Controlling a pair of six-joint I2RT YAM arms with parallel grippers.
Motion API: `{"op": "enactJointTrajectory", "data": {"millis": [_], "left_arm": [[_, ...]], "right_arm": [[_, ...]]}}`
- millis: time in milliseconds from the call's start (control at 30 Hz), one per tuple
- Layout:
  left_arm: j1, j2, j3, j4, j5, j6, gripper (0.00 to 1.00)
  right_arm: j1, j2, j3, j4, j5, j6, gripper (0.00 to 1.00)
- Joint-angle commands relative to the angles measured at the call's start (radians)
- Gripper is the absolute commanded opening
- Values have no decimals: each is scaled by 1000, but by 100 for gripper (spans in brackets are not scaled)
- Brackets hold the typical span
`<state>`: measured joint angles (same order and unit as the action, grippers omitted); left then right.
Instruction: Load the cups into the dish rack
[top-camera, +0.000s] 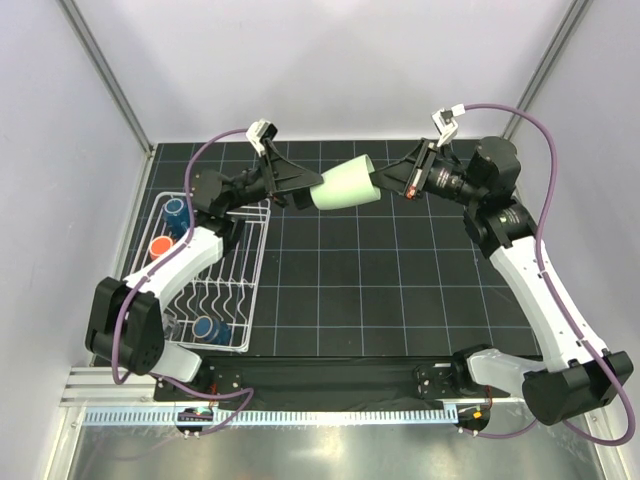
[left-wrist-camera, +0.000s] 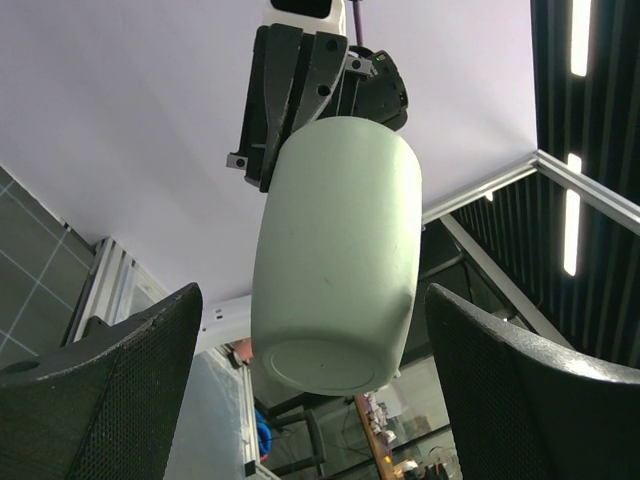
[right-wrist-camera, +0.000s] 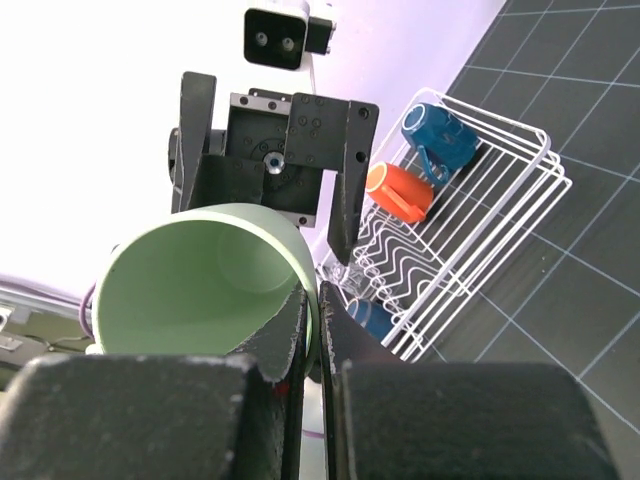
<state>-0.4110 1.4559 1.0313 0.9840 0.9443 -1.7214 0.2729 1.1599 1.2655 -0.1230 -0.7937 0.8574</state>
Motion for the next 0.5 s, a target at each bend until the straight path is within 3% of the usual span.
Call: {"op": "enactJointTrajectory", "data": {"millis": [0, 367, 467], "left_arm": [[-5, -48, 21, 56, 27, -10, 89], [-61, -6, 85, 54, 14, -18, 88], [-61, -5, 82, 50, 14, -20, 87]], "right_arm": [[-4, -23, -26, 106, 17, 74, 4], [-1, -11, -69, 140, 57, 108, 4], [0, -16, -45, 67, 88, 68, 4]]}}
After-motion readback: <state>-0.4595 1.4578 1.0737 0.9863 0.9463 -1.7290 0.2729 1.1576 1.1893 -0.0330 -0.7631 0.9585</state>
